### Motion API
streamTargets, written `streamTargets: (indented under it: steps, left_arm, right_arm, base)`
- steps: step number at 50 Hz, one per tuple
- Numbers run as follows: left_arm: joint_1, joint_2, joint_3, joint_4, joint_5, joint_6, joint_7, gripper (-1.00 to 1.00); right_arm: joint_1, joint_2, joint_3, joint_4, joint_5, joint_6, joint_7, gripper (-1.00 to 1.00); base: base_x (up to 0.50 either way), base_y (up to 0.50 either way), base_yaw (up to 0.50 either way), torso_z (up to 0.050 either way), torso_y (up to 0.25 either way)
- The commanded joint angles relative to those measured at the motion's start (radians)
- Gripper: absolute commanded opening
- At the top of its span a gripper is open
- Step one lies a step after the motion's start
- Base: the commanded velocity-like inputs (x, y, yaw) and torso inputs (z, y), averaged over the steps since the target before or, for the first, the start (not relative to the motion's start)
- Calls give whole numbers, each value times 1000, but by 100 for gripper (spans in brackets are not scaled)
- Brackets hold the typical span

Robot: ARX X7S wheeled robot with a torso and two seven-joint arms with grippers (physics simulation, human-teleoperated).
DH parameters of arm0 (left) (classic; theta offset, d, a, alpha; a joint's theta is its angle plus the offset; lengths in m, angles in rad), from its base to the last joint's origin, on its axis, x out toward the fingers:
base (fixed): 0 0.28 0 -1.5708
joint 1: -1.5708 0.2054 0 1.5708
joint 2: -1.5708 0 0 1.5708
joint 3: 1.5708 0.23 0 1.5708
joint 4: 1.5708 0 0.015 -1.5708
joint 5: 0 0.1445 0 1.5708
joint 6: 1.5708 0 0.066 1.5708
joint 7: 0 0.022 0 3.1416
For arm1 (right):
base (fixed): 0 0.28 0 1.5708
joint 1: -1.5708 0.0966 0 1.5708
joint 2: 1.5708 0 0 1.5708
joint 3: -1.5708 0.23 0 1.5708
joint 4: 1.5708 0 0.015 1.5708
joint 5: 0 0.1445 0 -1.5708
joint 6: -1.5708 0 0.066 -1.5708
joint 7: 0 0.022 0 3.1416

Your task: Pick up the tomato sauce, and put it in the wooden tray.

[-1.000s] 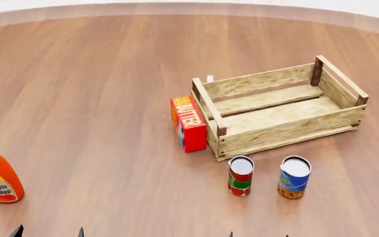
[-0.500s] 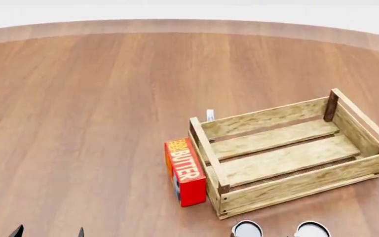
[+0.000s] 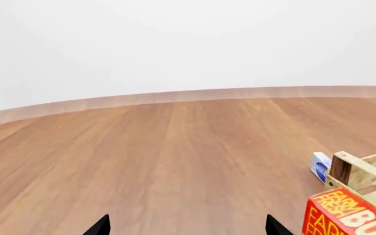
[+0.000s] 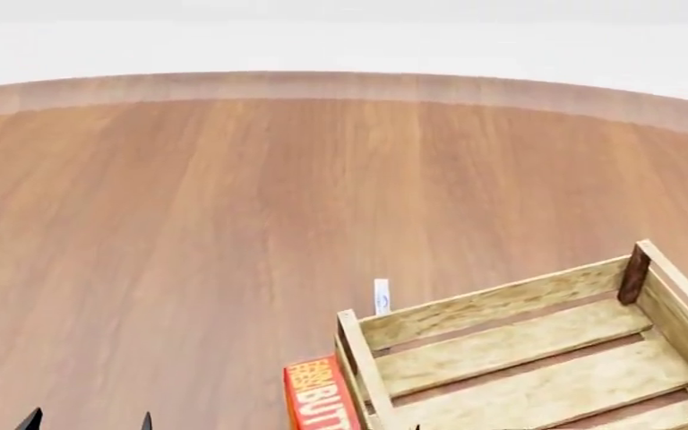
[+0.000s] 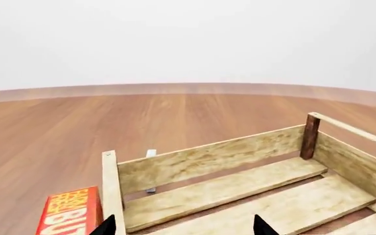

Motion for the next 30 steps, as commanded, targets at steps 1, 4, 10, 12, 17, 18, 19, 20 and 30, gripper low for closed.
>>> streamTargets:
  steps: [1,4,10,12,17,18,19,20,30]
  left_arm:
    - [-2,8,-16,-9,-17,23,23,100]
    - [-1,5,-12,-5,-17,21,20,100]
    - [-5,1,-7,-9,-22,23,16,100]
    - [-5,-1,-5,-8,-22,22,14,100]
    - [-6,-4,-1,-7,-25,22,10,100]
    - [-6,-5,0,-8,-25,22,10,100]
    - [-7,-5,1,-9,-26,23,9,100]
    - [-7,-6,1,-9,-27,23,8,100]
    - [-6,-9,6,-13,-30,32,-7,100]
  right_arm:
    - [5,-11,8,5,-12,-1,-4,100]
    - [-4,-11,7,-7,-7,-20,0,100]
    - [4,-10,3,9,-9,-23,13,100]
    - [3,-9,0,8,-8,-22,14,100]
    - [3,-5,-7,9,-6,-24,18,100]
    - [2,-4,-8,7,-5,-24,18,100]
    - [2,-3,-10,8,-4,-25,18,100]
    - [3,-3,-11,10,-4,-27,19,100]
    - [-135,5,-17,-174,-4,-33,67,100]
  base:
    - [500,0,0,0,0]
    - [333,0,0,0,0]
    - [0,0,0,0,0]
    - [0,0,0,0,0]
    - [0,0,0,0,0]
    - [0,0,0,0,0]
    - [0,0,0,0,0]
    - [0,0,0,0,0]
    - [0,0,0,0,0]
